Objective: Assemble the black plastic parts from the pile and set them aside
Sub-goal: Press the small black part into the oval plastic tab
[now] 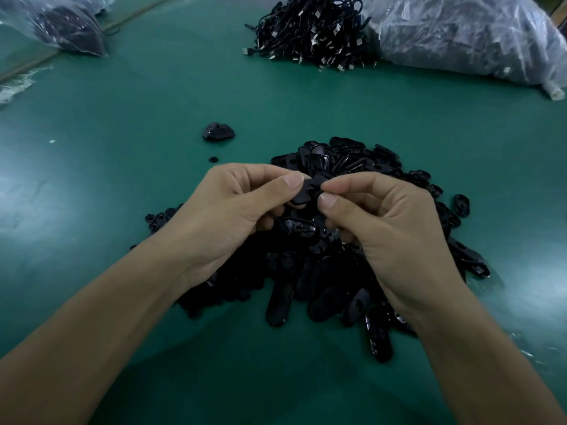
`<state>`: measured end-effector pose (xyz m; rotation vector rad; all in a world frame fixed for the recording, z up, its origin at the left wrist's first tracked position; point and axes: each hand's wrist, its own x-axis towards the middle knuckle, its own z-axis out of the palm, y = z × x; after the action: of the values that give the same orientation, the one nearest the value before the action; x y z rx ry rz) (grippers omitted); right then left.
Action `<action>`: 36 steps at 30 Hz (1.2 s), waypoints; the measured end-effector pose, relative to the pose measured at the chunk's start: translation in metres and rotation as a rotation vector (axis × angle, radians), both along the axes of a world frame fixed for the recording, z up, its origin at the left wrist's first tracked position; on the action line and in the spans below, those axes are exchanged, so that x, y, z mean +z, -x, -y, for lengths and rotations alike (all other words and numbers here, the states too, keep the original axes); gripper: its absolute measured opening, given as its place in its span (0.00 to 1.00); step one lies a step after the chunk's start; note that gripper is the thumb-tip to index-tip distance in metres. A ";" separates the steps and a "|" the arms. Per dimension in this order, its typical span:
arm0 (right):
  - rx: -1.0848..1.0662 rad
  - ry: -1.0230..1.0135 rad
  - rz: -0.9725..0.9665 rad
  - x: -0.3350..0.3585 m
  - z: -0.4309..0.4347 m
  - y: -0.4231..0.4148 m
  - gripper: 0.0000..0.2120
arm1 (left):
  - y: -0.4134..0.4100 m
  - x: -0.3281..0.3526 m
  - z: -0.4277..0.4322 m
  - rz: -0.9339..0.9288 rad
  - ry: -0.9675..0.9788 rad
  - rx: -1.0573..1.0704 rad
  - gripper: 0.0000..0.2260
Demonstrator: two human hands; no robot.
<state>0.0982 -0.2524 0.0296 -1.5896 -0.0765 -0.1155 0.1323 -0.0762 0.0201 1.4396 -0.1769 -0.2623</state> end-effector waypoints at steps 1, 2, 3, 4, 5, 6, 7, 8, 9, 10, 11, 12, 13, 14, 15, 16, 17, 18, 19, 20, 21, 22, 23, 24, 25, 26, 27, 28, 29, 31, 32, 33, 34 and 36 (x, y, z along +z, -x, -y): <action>0.001 -0.017 -0.019 0.000 0.000 0.000 0.07 | 0.000 0.000 0.000 -0.003 0.007 0.001 0.17; 0.004 -0.032 -0.039 0.000 0.001 0.000 0.07 | 0.000 0.001 0.000 -0.005 0.016 0.001 0.17; 0.008 -0.048 -0.060 -0.001 0.001 -0.001 0.07 | 0.000 0.001 0.000 -0.006 0.025 0.000 0.16; 0.013 -0.066 -0.079 -0.001 0.001 -0.001 0.08 | 0.000 0.002 0.000 -0.005 0.030 -0.002 0.16; 0.016 -0.084 -0.095 -0.001 0.001 -0.001 0.08 | 0.000 0.002 -0.001 -0.004 0.031 -0.003 0.16; 0.016 -0.098 -0.105 -0.001 0.001 -0.001 0.08 | 0.000 0.002 -0.001 -0.001 0.029 -0.002 0.16; 0.013 -0.104 -0.108 -0.001 0.001 -0.001 0.08 | 0.000 0.002 0.000 0.004 0.026 -0.001 0.16; 0.006 -0.100 -0.101 0.000 0.001 -0.001 0.07 | 0.001 0.002 0.000 0.008 0.023 -0.002 0.16; -0.005 -0.085 -0.084 0.000 0.000 0.000 0.07 | 0.001 0.001 0.000 0.013 0.020 -0.004 0.16; -0.018 -0.057 -0.059 0.001 0.000 0.001 0.06 | 0.001 0.001 0.000 0.018 0.017 -0.008 0.16; -0.031 -0.022 -0.031 0.001 -0.001 0.001 0.07 | 0.001 0.001 0.001 0.025 0.014 -0.008 0.16; -0.041 0.014 -0.004 0.002 -0.002 0.002 0.06 | 0.001 0.001 0.001 0.033 0.009 -0.004 0.16; -0.047 0.050 0.021 0.003 -0.003 0.003 0.07 | 0.001 0.000 0.001 0.045 -0.001 0.006 0.16; -0.053 0.081 0.042 0.004 -0.004 0.004 0.07 | 0.001 0.000 0.001 0.058 -0.015 0.018 0.15; -0.059 0.104 0.058 0.004 -0.005 0.004 0.07 | 0.001 -0.001 0.001 0.069 -0.029 0.029 0.15; -0.067 0.117 0.065 0.004 -0.006 0.004 0.07 | 0.001 -0.002 0.001 0.075 -0.038 0.037 0.15; -0.075 0.120 0.065 0.004 -0.006 0.004 0.08 | 0.001 -0.002 0.001 0.079 -0.044 0.040 0.14; -0.081 0.118 0.061 0.004 -0.006 0.004 0.07 | 0.000 -0.002 0.001 0.082 -0.051 0.042 0.14; -0.085 0.115 0.056 0.004 -0.006 0.004 0.07 | 0.001 -0.002 0.001 0.084 -0.059 0.043 0.14; -0.088 0.115 0.053 0.004 -0.006 0.004 0.07 | 0.001 -0.003 0.001 0.085 -0.066 0.042 0.15; -0.091 0.118 0.051 0.004 -0.006 0.004 0.07 | 0.001 -0.003 0.001 0.085 -0.068 0.040 0.15; -0.093 0.122 0.050 0.004 -0.006 0.004 0.07 | 0.001 -0.003 0.002 0.085 -0.063 0.038 0.16; -0.095 0.124 0.050 0.005 -0.006 0.004 0.07 | 0.001 -0.003 0.002 0.083 -0.054 0.037 0.16; -0.097 0.124 0.050 0.005 -0.006 0.004 0.07 | 0.001 -0.003 0.003 0.080 -0.047 0.039 0.16; -0.098 0.124 0.049 0.005 -0.006 0.004 0.07 | 0.001 -0.003 0.003 0.079 -0.045 0.042 0.16; -0.096 0.127 0.048 0.005 -0.007 0.004 0.07 | 0.001 -0.003 0.003 0.081 -0.047 0.044 0.16; -0.092 0.130 0.046 0.005 -0.007 0.004 0.07 | 0.001 -0.003 0.003 0.083 -0.049 0.044 0.16; -0.088 0.132 0.043 0.005 -0.007 0.004 0.07 | 0.001 -0.004 0.003 0.082 -0.049 0.044 0.16; -0.085 0.132 0.039 0.005 -0.007 0.003 0.07 | 0.001 -0.004 0.003 0.079 -0.044 0.042 0.16; -0.082 0.134 0.034 0.004 -0.006 0.003 0.08 | 0.002 -0.005 0.005 0.068 -0.027 0.042 0.15; -0.083 0.143 0.036 0.004 -0.006 0.002 0.08 | 0.002 -0.005 0.006 0.067 -0.024 0.045 0.15; -0.087 0.158 0.043 0.003 -0.007 0.002 0.08 | 0.002 -0.006 0.006 0.072 -0.027 0.049 0.15; -0.096 0.180 0.054 0.002 -0.006 0.001 0.08 | 0.002 -0.007 0.006 0.079 -0.029 0.054 0.15; -0.120 0.233 0.076 0.001 -0.005 0.000 0.08 | 0.002 -0.007 0.006 0.096 -0.034 0.064 0.14</action>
<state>0.0983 -0.2471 0.0307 -1.8229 -0.0554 -0.2686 0.1307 -0.0820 0.0126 1.4900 -0.2049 -0.1448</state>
